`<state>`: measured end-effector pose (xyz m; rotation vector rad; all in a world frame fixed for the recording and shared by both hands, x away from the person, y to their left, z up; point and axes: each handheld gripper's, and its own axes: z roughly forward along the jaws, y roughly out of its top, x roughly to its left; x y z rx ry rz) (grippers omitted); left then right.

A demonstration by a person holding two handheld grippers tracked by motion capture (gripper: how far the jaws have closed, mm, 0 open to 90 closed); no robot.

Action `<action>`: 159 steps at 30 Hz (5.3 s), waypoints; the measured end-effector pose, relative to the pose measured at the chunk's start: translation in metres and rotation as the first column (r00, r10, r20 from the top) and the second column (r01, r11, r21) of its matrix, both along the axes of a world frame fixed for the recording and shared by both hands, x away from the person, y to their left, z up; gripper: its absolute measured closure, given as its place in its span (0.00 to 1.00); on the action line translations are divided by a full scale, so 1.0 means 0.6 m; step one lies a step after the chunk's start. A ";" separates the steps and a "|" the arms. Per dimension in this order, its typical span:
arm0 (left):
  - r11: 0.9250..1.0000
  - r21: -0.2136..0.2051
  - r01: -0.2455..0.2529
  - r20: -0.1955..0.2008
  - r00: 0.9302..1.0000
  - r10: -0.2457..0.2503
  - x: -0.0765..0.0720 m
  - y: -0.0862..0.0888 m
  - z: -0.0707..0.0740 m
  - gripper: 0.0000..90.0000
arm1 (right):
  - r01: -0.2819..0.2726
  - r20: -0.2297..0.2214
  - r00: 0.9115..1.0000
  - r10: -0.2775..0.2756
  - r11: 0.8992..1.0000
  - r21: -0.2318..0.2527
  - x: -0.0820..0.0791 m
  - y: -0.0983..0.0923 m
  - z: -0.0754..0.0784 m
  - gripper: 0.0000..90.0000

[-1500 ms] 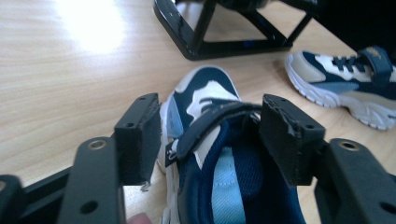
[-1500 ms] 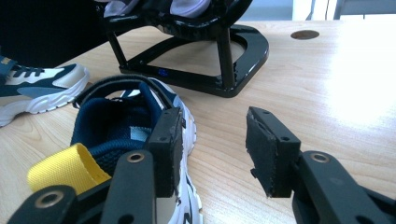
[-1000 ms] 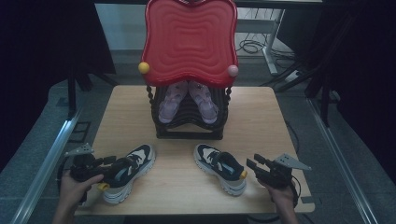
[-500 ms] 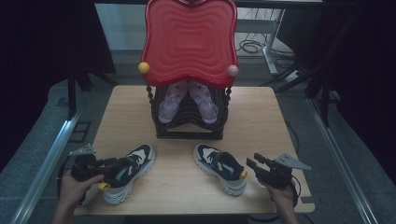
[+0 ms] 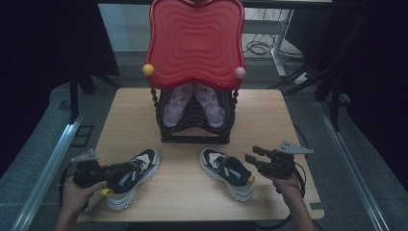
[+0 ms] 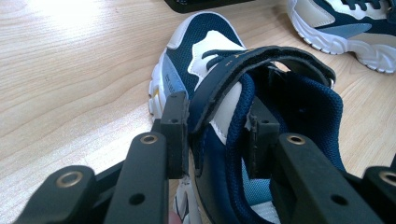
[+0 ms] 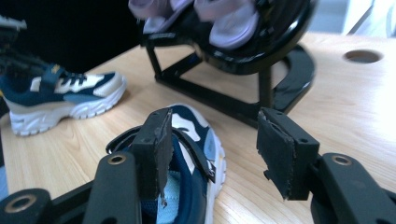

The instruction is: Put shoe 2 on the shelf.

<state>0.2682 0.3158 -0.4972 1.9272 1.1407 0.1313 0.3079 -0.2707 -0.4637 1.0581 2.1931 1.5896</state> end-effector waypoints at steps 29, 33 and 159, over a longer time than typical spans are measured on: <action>1.000 -0.004 -0.010 -0.009 1.000 0.010 0.000 -0.001 0.000 0.74 | -0.244 -0.236 0.952 0.196 0.951 -0.192 0.062 0.066 -0.028 0.63; 1.000 -0.004 -0.010 -0.010 1.000 0.010 0.002 -0.001 0.001 0.74 | -0.255 -0.272 0.941 0.203 0.952 -0.171 0.066 0.067 -0.032 0.68; 0.890 -0.409 -0.200 0.286 0.898 0.333 0.075 0.058 0.250 0.77 | 0.234 0.072 0.951 -0.301 0.852 0.469 0.042 -0.108 0.142 0.79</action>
